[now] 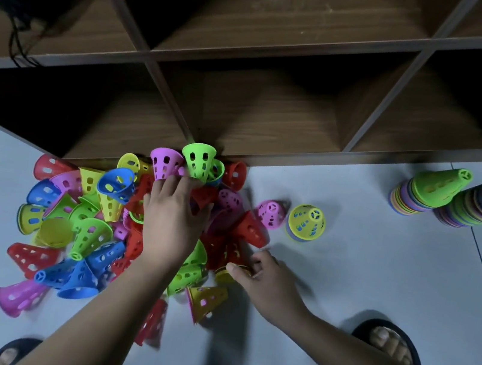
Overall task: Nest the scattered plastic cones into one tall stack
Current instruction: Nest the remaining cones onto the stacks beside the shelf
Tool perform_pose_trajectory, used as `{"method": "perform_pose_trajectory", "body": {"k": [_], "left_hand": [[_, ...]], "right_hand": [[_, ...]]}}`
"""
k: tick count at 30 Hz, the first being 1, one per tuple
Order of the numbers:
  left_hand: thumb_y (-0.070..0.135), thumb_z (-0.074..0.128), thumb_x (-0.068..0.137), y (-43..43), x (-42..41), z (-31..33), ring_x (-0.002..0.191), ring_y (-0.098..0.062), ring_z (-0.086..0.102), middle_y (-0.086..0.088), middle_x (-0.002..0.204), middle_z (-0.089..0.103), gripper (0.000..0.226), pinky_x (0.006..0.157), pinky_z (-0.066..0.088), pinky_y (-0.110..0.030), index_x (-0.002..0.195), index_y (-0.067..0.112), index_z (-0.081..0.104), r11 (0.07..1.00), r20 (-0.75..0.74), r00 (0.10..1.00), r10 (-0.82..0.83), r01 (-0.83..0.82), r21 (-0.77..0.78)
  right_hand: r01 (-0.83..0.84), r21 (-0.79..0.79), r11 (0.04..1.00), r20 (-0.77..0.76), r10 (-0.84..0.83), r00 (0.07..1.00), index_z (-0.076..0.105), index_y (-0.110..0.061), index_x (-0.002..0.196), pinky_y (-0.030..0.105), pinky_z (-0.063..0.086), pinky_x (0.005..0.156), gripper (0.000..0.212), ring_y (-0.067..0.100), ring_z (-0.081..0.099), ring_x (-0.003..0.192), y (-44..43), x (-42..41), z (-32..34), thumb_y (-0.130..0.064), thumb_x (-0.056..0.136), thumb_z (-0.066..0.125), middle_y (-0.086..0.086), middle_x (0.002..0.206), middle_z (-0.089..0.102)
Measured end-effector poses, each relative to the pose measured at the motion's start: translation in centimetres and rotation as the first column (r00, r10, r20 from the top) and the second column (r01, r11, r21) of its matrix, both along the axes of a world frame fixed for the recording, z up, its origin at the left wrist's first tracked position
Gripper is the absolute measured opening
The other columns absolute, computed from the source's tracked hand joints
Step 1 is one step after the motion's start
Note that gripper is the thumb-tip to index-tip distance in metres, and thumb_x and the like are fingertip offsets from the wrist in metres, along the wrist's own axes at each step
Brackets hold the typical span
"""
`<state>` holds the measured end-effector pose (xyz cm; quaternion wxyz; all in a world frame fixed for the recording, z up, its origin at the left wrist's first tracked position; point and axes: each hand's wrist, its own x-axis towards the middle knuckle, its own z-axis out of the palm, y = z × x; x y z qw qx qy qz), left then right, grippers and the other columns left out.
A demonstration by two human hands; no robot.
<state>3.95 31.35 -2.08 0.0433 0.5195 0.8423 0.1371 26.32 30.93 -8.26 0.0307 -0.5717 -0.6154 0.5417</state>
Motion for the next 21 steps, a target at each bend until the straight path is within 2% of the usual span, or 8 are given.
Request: {"method": "perform_pose_trajectory", "body": {"k": [3,5,9,14,17,19,21], "left_hand": [[0.057,0.076,0.088,-0.6,-0.7,-0.5,0.117,-0.032,0.054,-0.003,0.135,0.063,0.061,0.091,0.049,-0.05,0.137,0.023,0.062,0.997,-0.036,0.999,0.0,-0.003,-0.083],[0.055,0.08,0.086,-1.0,-0.9,-0.8,0.115,-0.034,0.056,-0.006,0.134,0.064,0.066,0.09,0.051,-0.05,0.139,0.021,0.061,0.994,-0.035,0.999,-0.001,-0.003,-0.105],[0.043,0.091,0.078,-1.4,-1.3,-1.2,0.112,-0.038,0.061,-0.01,0.13,0.065,0.075,0.092,0.053,-0.051,0.14,0.015,0.059,0.988,-0.002,1.0,0.002,-0.002,-0.154],[0.031,0.093,0.073,-1.7,-1.5,-1.3,0.111,-0.038,0.059,-0.012,0.126,0.062,0.076,0.09,0.054,-0.049,0.14,0.012,0.061,0.989,0.042,0.999,0.003,0.004,-0.151],[0.032,0.093,0.072,-1.8,-1.3,-1.1,0.113,-0.037,0.055,-0.012,0.129,0.057,0.081,0.091,0.055,-0.048,0.143,0.012,0.058,0.991,0.065,0.998,0.017,-0.009,-0.135],[0.033,0.094,0.072,-1.8,-0.8,-0.8,0.114,-0.034,0.053,-0.012,0.13,0.055,0.084,0.093,0.056,-0.049,0.144,0.011,0.057,0.994,0.1,0.995,0.015,-0.004,-0.107],[0.033,0.092,0.073,-1.8,-0.3,0.1,0.118,-0.031,0.051,-0.01,0.134,0.053,0.081,0.094,0.056,-0.048,0.144,0.015,0.056,0.999,0.159,0.987,0.0,0.008,-0.046]], "right_hand": [[0.037,-0.06,0.998,0.015,-0.036,0.999,0.062,-0.03,0.106,0.031,0.054,0.08,0.072,0.009,0.067,0.094,0.0,-1.2,-0.4,-0.089,0.066,0.069,-0.01,0.102,0.07],[0.07,-0.112,0.991,0.019,-0.068,0.997,0.062,-0.029,0.111,0.032,0.054,0.081,0.077,0.01,0.068,0.098,0.1,-1.8,-0.4,-0.089,0.064,0.071,-0.01,0.106,0.07],[0.071,-0.139,0.988,0.038,-0.066,0.997,0.064,-0.027,0.109,0.023,0.047,0.067,0.062,0.003,0.068,0.088,0.8,-2.7,0.2,-0.07,0.068,0.083,-0.015,0.094,0.074],[0.007,-0.151,0.988,0.021,-0.004,1.0,0.069,-0.032,0.101,0.03,0.055,0.076,0.039,0.006,0.069,0.085,1.4,-2.6,0.6,-0.055,0.072,0.079,-0.012,0.089,0.075],[-0.072,-0.047,0.996,0.038,0.074,0.997,0.07,-0.028,0.1,0.028,0.052,0.072,0.042,0.01,0.068,0.087,1.6,-1.7,0.8,-0.055,0.07,0.08,-0.01,0.095,0.072],[-0.112,0.075,0.991,0.023,0.11,0.994,0.07,-0.026,0.105,0.024,0.049,0.076,0.048,0.009,0.064,0.093,1.6,-1.1,1.0,-0.055,0.068,0.082,-0.012,0.109,0.065],[-0.089,0.168,0.982,-0.055,0.1,0.994,0.067,-0.027,0.11,0.023,0.048,0.082,0.054,0.006,0.06,0.097,1.6,-0.6,1.7,-0.057,0.067,0.083,-0.014,0.116,0.056]]}}
